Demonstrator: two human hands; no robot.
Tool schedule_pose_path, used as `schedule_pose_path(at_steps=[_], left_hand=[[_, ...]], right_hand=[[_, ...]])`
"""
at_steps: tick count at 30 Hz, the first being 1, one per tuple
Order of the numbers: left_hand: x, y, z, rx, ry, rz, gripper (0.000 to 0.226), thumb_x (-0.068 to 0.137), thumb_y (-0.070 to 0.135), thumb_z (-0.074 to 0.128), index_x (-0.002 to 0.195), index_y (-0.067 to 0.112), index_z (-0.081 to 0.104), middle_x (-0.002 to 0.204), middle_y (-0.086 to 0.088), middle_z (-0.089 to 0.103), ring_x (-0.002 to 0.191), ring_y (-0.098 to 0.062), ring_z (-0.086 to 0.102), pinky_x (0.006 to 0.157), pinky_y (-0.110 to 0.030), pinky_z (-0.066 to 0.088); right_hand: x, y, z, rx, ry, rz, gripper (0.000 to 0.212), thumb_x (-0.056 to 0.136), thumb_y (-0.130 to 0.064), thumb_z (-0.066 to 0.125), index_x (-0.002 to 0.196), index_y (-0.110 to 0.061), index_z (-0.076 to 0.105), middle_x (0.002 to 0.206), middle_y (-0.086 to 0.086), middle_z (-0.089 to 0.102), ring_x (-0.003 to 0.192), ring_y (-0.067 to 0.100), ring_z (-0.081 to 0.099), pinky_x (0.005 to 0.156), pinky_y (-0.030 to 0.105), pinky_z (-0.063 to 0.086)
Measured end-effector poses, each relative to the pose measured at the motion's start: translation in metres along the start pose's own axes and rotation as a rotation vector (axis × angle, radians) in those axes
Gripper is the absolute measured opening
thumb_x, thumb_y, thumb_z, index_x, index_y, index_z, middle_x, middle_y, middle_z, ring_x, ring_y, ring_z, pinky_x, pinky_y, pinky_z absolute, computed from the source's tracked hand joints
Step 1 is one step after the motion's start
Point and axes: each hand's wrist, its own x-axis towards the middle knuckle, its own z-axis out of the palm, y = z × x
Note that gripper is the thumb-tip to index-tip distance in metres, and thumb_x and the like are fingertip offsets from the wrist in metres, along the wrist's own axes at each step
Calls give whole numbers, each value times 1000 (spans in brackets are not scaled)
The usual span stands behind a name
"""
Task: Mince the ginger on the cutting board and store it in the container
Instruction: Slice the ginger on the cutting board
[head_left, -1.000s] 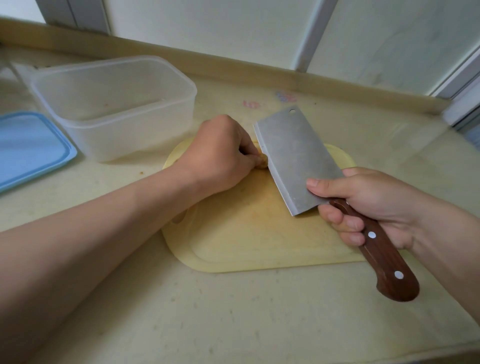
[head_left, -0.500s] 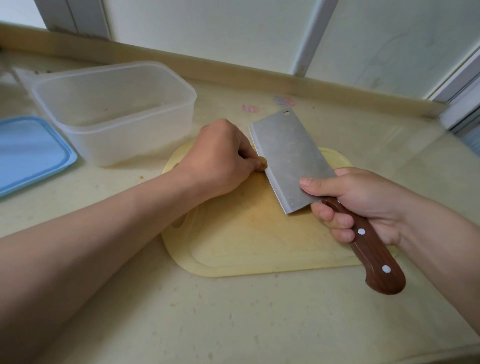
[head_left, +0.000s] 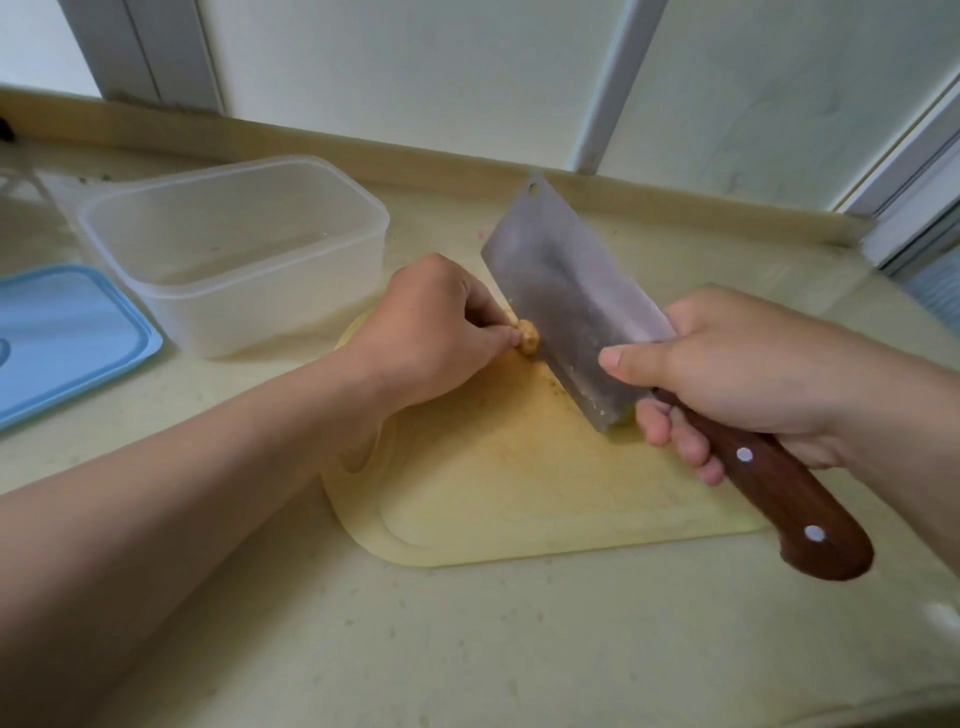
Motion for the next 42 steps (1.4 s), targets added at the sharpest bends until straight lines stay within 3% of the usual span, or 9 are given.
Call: schedule_pose_path(at_steps=[4, 8, 11, 13, 18, 26, 33, 42], left_hand=[[-7, 1, 2, 62, 50, 149, 6, 86, 23, 77, 84, 23, 82, 70, 19, 66, 70, 4, 61, 67, -9, 48], [-10, -5, 6, 198, 124, 410, 6, 83, 12, 76, 80, 11, 81, 73, 0, 73, 73, -14, 61, 70, -29, 49], [-10, -10, 8, 236, 116, 526, 11, 80, 8, 75, 86, 13, 82, 78, 0, 75, 71, -12, 64, 64, -33, 54], [-10, -13, 10, 257, 102, 555, 13, 80, 10, 72, 87, 13, 82, 79, -2, 75, 72, -21, 68, 63, -36, 57], [-7, -13, 12, 283, 95, 527, 18, 82, 17, 64, 82, 11, 81, 74, -8, 70, 68, -29, 66, 62, -41, 57], [-8, -11, 12, 287, 149, 519, 15, 80, 15, 67, 74, 11, 80, 63, -8, 67, 58, -29, 63, 57, -39, 55], [-8, -12, 13, 260, 178, 484, 16, 79, 17, 66, 74, 12, 80, 63, -6, 69, 59, -29, 62, 57, -39, 54], [-10, -8, 11, 174, 172, 324, 11, 87, 13, 74, 93, 16, 82, 88, 3, 77, 82, -13, 68, 81, -27, 52]], right_hand=[[-2, -7, 3, -121, 32, 0, 42, 109, -25, 53, 79, 6, 54, 38, 7, 51, 31, 18, 45, 35, 24, 43], [-3, -6, 9, -139, 26, 15, 36, 110, -26, 52, 81, -3, 49, 34, 3, 49, 29, 15, 44, 36, 25, 44], [-4, -8, 11, -154, 25, 23, 38, 110, -26, 51, 82, -2, 50, 33, 3, 49, 27, 15, 43, 36, 24, 43], [-4, -10, 11, -163, 23, 28, 39, 110, -27, 50, 81, -1, 51, 33, 2, 48, 26, 14, 43, 35, 22, 42], [0, -13, 13, -171, 14, 46, 44, 110, -27, 50, 77, 1, 53, 32, 3, 47, 24, 14, 41, 34, 19, 39], [24, -27, 24, -198, 20, 53, 34, 108, -12, 46, 79, 5, 54, 32, 5, 48, 24, 14, 42, 36, 22, 43], [33, -31, 25, -170, 18, 29, 32, 109, -13, 48, 82, 4, 52, 35, 7, 51, 24, 14, 43, 35, 23, 43], [1, 4, 8, -165, -60, 67, 37, 109, -26, 53, 84, 0, 52, 36, 3, 51, 29, 15, 44, 37, 24, 43]])
